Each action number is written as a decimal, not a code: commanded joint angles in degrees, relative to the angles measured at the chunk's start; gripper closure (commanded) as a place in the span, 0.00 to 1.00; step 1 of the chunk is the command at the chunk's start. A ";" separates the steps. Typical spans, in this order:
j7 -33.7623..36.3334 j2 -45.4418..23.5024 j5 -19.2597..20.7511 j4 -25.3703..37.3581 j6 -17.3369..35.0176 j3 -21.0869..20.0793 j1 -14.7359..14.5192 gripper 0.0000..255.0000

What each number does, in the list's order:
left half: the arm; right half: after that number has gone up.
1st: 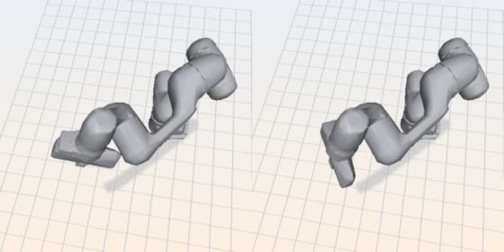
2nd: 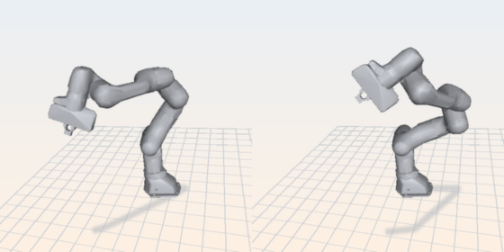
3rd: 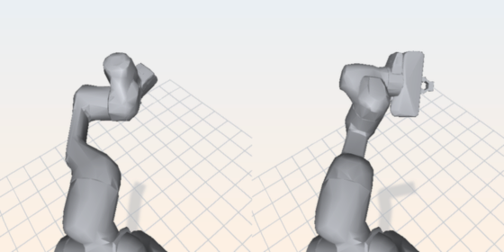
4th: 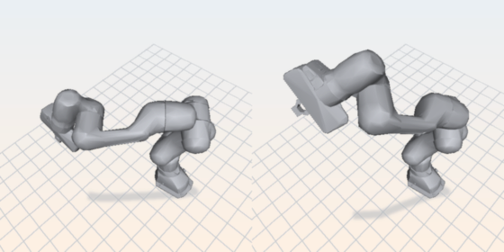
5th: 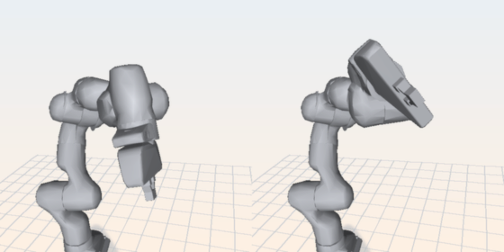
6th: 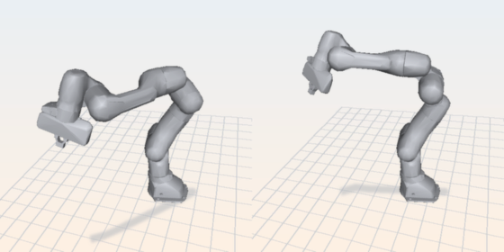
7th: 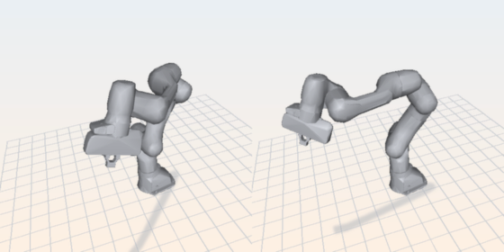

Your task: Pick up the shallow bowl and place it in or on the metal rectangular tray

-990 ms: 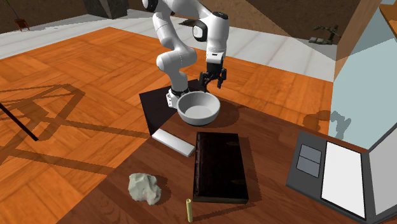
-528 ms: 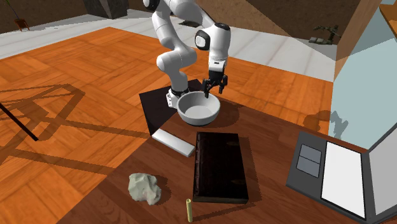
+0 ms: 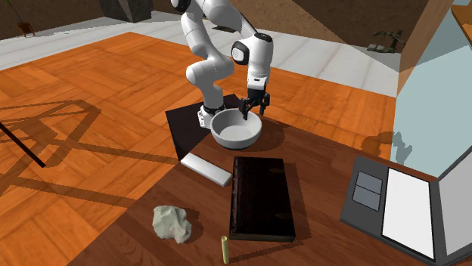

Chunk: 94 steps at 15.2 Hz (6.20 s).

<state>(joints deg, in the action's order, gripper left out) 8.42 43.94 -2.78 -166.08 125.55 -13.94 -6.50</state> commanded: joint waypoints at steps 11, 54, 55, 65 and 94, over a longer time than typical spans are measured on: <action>0.00 -0.01 0.00 0.00 0.01 0.00 0.00 1.00; -8.13 -37.67 9.09 52.73 -14.51 6.65 8.69 1.00; -8.38 -39.87 9.36 55.39 -14.96 6.78 8.86 1.00; -8.98 -49.50 10.55 63.95 -13.89 7.32 9.38 1.00; -7.75 -50.52 11.14 58.15 -7.16 7.29 9.27 0.00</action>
<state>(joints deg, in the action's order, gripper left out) 0.71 -6.74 8.48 -109.27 119.93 -6.55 2.89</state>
